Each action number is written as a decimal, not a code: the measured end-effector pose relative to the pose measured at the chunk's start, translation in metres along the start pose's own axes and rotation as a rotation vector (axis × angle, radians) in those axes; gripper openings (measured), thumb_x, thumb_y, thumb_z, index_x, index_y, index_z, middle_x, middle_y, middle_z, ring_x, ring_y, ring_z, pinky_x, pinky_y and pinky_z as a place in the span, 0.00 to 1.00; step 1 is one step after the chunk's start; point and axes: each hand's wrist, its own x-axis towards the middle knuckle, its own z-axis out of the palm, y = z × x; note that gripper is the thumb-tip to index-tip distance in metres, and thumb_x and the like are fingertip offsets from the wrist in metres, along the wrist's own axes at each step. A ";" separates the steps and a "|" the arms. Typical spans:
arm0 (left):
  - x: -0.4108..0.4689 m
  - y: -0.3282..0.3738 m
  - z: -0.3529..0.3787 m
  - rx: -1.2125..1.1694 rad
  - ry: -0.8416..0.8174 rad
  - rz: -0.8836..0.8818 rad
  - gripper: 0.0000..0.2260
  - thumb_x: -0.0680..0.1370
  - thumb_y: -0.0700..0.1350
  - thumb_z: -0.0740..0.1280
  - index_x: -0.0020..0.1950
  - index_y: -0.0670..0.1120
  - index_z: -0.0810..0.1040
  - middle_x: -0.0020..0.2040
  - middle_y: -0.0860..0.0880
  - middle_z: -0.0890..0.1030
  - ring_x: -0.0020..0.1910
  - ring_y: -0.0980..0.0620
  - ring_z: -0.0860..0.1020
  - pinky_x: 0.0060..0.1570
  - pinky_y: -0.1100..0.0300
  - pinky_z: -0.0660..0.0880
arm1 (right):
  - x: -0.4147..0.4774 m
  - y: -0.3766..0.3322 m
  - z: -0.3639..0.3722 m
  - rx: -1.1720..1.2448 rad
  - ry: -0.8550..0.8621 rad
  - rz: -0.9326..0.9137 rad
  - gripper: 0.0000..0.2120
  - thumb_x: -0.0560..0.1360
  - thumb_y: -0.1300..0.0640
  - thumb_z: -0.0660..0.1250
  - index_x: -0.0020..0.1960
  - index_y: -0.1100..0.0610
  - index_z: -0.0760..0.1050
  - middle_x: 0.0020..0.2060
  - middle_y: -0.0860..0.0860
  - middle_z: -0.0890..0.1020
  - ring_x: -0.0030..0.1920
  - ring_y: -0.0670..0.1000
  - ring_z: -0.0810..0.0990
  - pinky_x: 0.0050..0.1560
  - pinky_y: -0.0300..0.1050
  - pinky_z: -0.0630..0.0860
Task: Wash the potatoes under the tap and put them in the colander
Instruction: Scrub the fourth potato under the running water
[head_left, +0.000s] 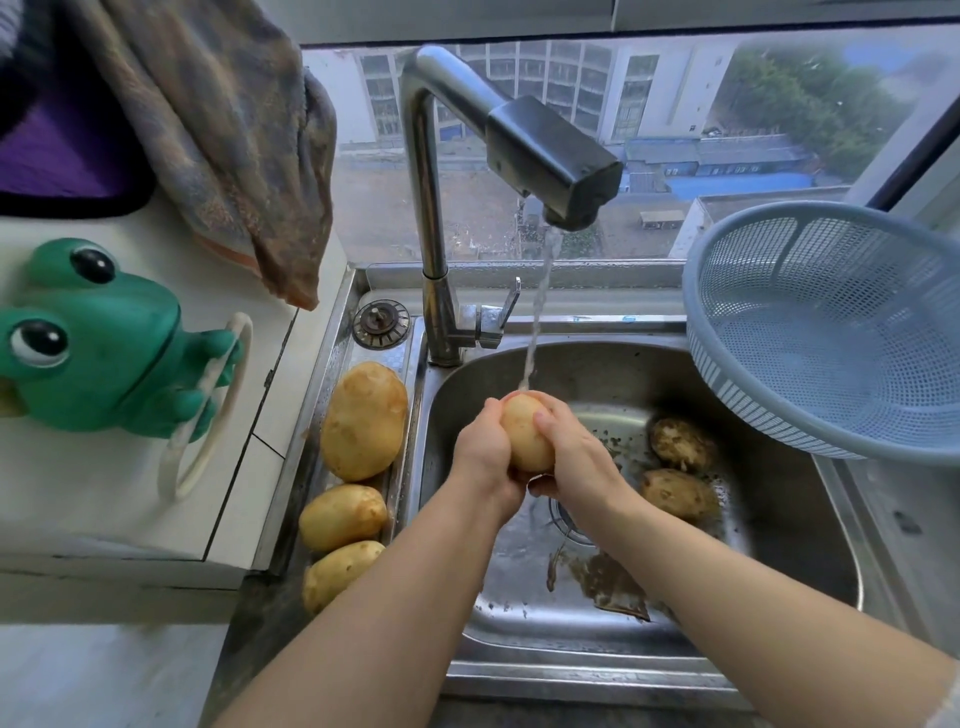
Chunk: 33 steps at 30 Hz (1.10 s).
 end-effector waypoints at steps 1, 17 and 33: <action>-0.001 -0.001 -0.001 0.046 -0.038 0.037 0.15 0.84 0.52 0.52 0.61 0.48 0.75 0.56 0.39 0.78 0.45 0.43 0.78 0.30 0.57 0.75 | 0.001 0.000 0.000 0.109 0.036 0.065 0.12 0.83 0.54 0.54 0.59 0.50 0.74 0.49 0.53 0.77 0.44 0.51 0.76 0.40 0.45 0.73; 0.012 0.019 0.012 1.246 -0.225 0.565 0.26 0.75 0.64 0.64 0.68 0.50 0.72 0.63 0.48 0.74 0.60 0.51 0.73 0.57 0.59 0.70 | 0.018 -0.005 -0.025 0.713 0.047 0.417 0.18 0.80 0.48 0.61 0.60 0.61 0.76 0.46 0.58 0.80 0.42 0.51 0.79 0.43 0.41 0.76; 0.007 0.007 -0.017 0.508 -0.073 0.358 0.16 0.82 0.54 0.54 0.67 0.53 0.73 0.63 0.46 0.76 0.62 0.48 0.76 0.65 0.46 0.72 | 0.017 -0.011 0.015 0.632 -0.047 0.488 0.18 0.81 0.50 0.59 0.65 0.60 0.72 0.58 0.62 0.80 0.56 0.60 0.80 0.47 0.54 0.80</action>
